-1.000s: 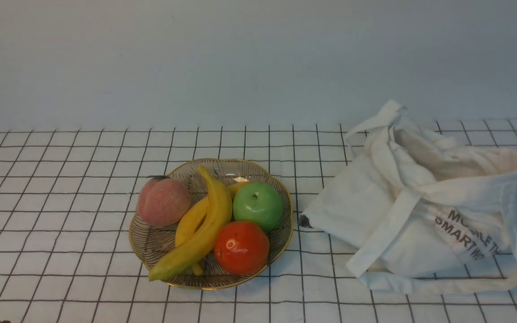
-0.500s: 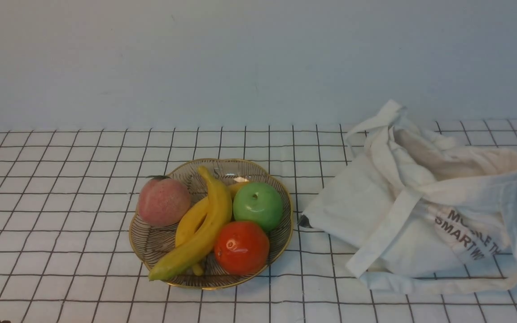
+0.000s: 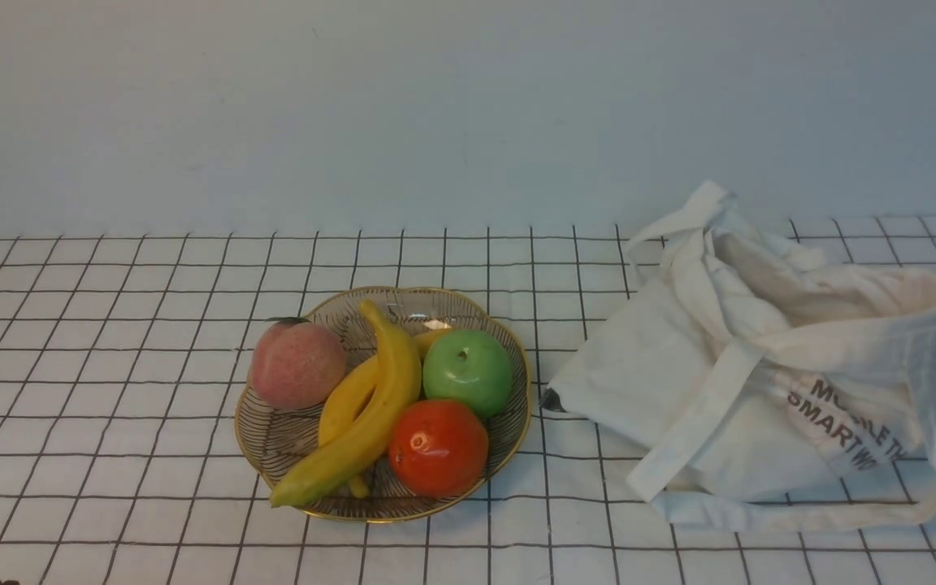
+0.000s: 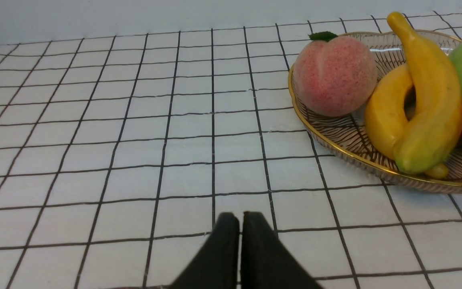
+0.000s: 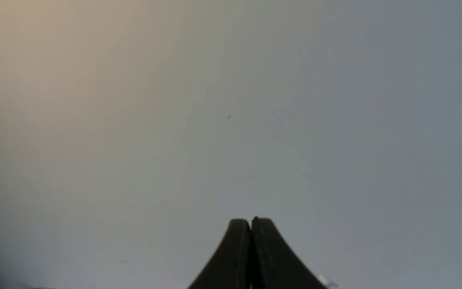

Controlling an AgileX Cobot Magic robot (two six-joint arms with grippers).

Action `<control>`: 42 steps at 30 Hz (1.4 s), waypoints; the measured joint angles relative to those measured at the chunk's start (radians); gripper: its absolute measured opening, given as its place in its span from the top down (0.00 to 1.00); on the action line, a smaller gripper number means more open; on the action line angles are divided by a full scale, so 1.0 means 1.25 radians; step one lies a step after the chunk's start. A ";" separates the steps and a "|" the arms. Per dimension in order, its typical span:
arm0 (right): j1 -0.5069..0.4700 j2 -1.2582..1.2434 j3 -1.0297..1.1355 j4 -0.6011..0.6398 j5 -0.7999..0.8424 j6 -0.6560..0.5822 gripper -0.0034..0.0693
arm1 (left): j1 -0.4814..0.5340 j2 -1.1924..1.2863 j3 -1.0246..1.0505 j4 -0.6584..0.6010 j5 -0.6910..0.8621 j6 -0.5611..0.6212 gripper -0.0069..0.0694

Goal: Take the fruit out of the bag on the white checkered tablecloth and place them on the plate.

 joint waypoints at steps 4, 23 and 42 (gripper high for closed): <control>0.000 -0.007 0.012 0.014 -0.003 0.001 0.97 | 0.000 0.000 0.000 0.000 0.000 0.000 0.92; 0.000 -0.007 0.092 0.131 -0.189 -0.172 0.97 | 0.000 0.000 0.000 0.000 0.000 0.000 0.92; -0.221 -0.055 0.404 0.249 -0.283 -0.411 0.97 | 0.000 0.000 0.000 0.000 0.000 0.000 0.92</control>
